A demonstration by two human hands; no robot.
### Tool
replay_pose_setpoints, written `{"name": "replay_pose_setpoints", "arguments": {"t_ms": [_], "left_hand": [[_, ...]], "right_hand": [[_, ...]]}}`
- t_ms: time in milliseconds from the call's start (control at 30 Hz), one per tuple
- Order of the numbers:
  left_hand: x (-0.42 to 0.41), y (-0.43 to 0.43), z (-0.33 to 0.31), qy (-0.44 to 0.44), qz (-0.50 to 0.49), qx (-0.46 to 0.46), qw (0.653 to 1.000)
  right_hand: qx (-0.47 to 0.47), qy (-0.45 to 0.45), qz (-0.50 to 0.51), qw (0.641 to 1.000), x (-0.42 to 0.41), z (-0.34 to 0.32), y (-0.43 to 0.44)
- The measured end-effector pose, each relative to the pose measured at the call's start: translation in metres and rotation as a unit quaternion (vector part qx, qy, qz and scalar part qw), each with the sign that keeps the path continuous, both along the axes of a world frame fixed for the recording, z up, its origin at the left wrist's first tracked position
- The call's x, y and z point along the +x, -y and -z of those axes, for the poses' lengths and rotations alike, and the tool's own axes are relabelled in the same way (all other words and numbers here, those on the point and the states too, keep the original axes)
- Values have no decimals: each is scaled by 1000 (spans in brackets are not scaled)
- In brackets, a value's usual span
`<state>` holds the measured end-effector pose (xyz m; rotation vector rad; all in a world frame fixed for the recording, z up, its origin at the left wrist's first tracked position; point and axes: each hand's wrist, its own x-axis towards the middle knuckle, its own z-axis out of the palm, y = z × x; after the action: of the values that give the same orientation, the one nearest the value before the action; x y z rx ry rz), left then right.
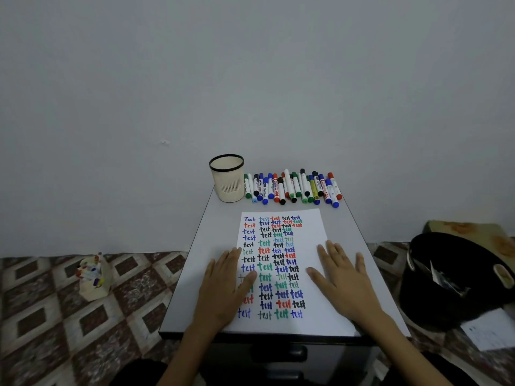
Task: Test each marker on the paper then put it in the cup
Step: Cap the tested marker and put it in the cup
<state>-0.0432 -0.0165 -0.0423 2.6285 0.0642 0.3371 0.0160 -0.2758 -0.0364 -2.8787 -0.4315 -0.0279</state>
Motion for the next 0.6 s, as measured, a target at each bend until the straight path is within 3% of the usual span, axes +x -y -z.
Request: {"name": "replay_pose_setpoints", "arguments": {"t_ms": [600], "left_hand": [[-3, 1, -1, 5, 6, 5, 1000]], "right_hand": [[28, -14, 18, 999, -1, -2, -1]]}}
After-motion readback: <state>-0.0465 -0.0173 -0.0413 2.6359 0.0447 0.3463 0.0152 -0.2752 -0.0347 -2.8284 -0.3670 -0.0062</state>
